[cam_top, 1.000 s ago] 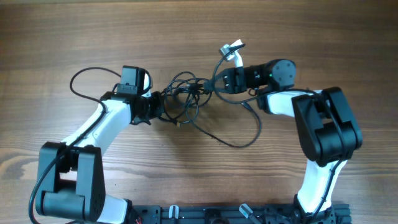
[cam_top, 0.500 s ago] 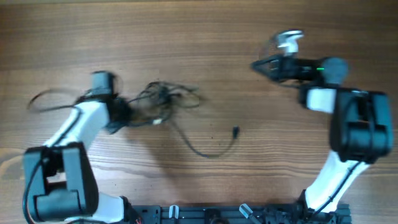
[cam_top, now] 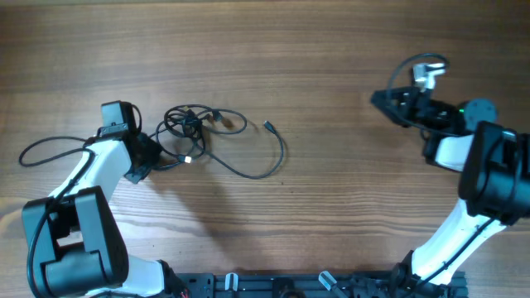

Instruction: Untangle cables

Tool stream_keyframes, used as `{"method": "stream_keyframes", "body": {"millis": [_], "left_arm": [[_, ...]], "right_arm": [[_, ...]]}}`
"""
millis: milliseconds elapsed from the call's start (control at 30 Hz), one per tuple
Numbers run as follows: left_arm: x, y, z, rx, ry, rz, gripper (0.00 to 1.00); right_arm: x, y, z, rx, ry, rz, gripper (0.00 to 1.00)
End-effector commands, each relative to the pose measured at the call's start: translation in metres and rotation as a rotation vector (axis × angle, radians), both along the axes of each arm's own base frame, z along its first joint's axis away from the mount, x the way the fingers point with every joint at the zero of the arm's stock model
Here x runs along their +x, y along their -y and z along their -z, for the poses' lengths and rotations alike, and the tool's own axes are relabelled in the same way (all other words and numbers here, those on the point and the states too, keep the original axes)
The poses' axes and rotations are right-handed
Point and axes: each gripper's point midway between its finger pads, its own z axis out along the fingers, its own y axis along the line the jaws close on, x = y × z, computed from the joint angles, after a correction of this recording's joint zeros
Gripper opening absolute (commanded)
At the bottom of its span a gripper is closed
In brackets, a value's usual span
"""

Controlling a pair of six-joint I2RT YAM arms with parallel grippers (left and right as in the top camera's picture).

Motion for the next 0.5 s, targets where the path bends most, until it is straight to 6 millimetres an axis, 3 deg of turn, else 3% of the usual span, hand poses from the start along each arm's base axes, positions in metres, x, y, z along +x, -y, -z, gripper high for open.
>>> {"method": "stream_keyframes", "body": {"millis": [0, 100, 200, 367, 467], "left_arm": [[0.003, 0.043, 0.007, -0.139, 0.021, 0.239, 0.56], [0.005, 0.047, -0.007, -0.172, 0.035, 0.263, 0.72], [0.012, 0.045, -0.044, -0.154, 0.080, 0.277, 0.86], [0.020, 0.062, -0.101, -0.202, 0.248, 0.322, 0.87], [0.017, 0.067, -0.117, -0.215, 0.293, 0.336, 0.83]], "right_arm": [[-0.020, -0.040, -0.001, -0.037, 0.090, -0.153, 0.41], [-0.022, -0.060, -0.003, -0.030, 0.094, -0.187, 0.46], [-0.014, -0.068, -0.004, -0.018, 0.105, -0.152, 0.52], [0.006, -0.069, 0.019, -0.028, 0.073, -0.050, 0.57], [0.011, -0.075, 0.043, -0.069, 0.034, -0.011, 0.63]]}}
